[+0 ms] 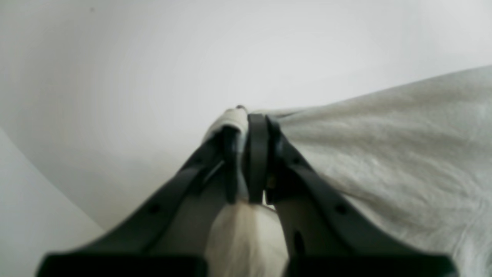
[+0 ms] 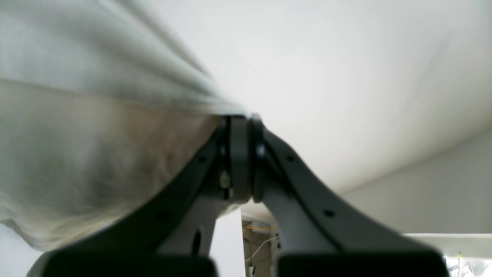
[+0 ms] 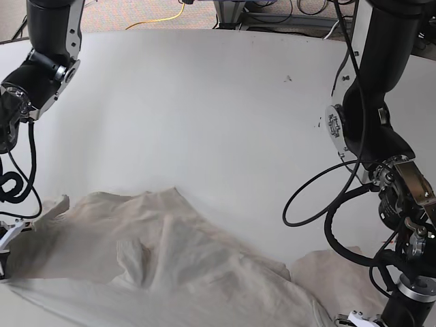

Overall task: Layout the t-shirt on the table in an organized manner, then fold the t-shirt properly
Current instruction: 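Lay the stretched shirt flat on the table with both grippers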

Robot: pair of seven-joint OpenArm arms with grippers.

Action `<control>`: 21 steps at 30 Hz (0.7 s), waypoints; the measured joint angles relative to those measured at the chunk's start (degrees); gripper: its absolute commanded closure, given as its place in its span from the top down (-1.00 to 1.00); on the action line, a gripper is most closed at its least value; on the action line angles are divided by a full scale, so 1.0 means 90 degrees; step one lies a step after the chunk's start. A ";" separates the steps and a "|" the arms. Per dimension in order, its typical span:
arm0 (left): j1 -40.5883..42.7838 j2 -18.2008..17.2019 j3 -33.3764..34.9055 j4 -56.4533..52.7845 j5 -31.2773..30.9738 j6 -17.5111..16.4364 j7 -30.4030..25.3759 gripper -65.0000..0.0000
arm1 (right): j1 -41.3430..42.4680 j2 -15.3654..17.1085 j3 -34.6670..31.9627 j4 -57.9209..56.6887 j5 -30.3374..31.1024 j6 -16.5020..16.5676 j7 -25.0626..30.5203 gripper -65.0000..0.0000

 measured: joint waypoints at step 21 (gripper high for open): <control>0.1841 -0.0095 -0.0274 0.0430 0.0024 0.0012 0.0580 -0.99 | -0.2239 -0.1112 0.0036 0.0189 -0.0029 -0.0002 -0.0075 -1.00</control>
